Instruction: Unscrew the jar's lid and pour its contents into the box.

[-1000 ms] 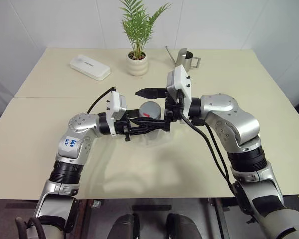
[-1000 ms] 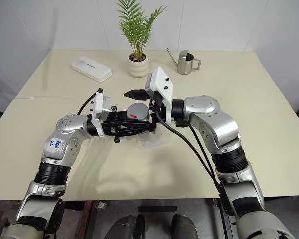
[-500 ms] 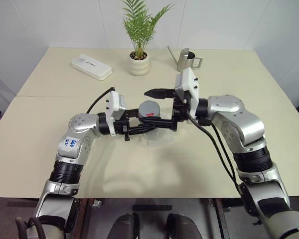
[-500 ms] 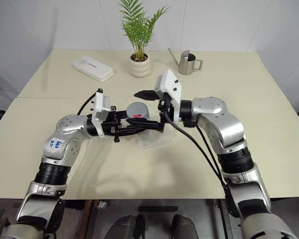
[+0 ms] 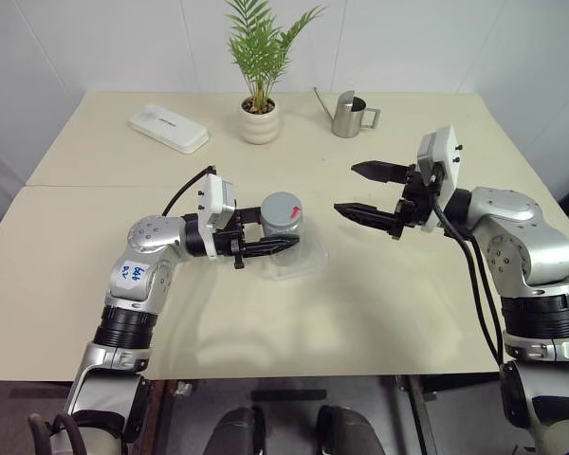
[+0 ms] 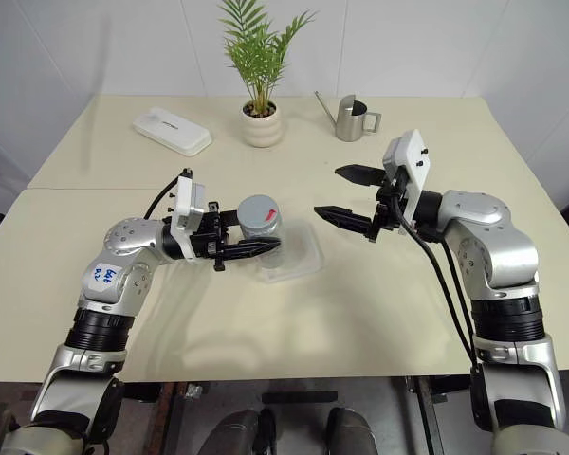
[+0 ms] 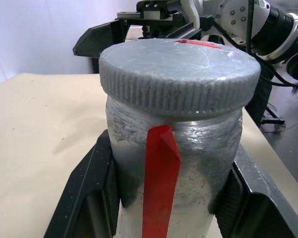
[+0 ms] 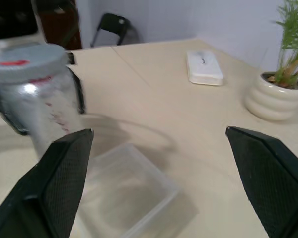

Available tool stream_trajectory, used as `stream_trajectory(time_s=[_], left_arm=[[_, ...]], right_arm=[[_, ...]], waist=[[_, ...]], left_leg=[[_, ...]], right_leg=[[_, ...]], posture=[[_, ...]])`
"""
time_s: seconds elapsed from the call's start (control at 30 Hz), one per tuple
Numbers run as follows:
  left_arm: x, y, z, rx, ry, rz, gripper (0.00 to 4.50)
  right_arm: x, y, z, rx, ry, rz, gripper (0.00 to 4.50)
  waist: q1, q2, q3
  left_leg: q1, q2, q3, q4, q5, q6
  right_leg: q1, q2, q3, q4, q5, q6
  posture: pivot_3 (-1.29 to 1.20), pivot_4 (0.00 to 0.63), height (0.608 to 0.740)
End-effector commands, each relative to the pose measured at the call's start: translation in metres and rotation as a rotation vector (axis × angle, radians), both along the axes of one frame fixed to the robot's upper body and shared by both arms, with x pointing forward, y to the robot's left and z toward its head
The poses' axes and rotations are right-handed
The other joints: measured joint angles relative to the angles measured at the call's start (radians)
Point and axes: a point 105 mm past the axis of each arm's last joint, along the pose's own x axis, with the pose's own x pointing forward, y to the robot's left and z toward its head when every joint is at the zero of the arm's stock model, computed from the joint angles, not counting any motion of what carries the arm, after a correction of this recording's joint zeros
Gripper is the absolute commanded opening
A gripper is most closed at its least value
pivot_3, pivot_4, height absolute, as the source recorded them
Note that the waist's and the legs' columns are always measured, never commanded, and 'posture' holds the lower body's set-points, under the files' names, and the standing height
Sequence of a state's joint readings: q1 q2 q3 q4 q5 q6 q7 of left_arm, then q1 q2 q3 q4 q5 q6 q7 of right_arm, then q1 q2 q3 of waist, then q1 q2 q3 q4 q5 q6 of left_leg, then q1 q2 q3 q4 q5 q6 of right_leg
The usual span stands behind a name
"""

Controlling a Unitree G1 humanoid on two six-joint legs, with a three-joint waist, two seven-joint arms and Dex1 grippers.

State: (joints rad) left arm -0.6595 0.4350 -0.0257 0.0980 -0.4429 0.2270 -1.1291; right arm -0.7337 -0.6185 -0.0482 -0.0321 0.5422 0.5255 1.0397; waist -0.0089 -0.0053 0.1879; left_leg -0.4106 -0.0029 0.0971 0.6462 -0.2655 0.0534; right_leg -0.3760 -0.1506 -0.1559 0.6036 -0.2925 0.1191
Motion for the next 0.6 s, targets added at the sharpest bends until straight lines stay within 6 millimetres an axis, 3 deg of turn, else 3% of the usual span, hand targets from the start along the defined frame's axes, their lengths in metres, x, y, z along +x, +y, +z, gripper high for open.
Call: stream_trajectory(time_s=[0.03, 0.2, 0.43, 0.6], left_arm=[[0.000, -0.001, 0.009, 0.002, -0.048, -0.007, 1.96], [0.000, -0.002, 0.008, 0.006, -0.044, -0.006, 1.96], [0.004, -0.005, 0.007, 0.012, -0.042, 0.003, 1.96], [0.005, -0.006, 0.008, 0.012, -0.043, 0.003, 1.96]], right_arm=[[-0.023, 0.022, 0.024, 0.031, -0.074, 0.130, 4.48], [-0.035, 0.055, 0.030, 0.040, -0.089, 0.215, 4.48], [-0.039, 0.091, 0.026, -0.015, -0.095, 0.256, 4.48], [-0.034, 0.105, 0.018, -0.055, -0.101, 0.247, 4.48]], waist=[[0.002, 0.000, 0.000], [0.006, 0.000, 0.000], [0.007, 0.000, 0.000], [0.006, 0.000, 0.000]], left_leg=[[0.000, 0.000, 0.000, 0.000, 0.000, 0.000], [0.000, 0.000, 0.000, 0.002, 0.000, 0.000], [-0.001, -0.001, -0.001, 0.001, -0.001, 0.001], [-0.001, -0.001, -0.001, 0.001, -0.001, 0.001]], right_leg=[[0.000, 0.000, 0.000, 0.000, 0.000, 0.000], [0.000, -0.001, 0.000, 0.001, 0.000, 0.000], [0.000, -0.001, 0.000, 0.001, 0.000, 0.000], [0.000, -0.001, 0.000, 0.001, 0.000, 0.000]], posture=[[0.00, 0.150, 0.740], [0.00, 0.150, 0.740], [0.00, 0.150, 0.740], [0.00, 0.150, 0.740]])
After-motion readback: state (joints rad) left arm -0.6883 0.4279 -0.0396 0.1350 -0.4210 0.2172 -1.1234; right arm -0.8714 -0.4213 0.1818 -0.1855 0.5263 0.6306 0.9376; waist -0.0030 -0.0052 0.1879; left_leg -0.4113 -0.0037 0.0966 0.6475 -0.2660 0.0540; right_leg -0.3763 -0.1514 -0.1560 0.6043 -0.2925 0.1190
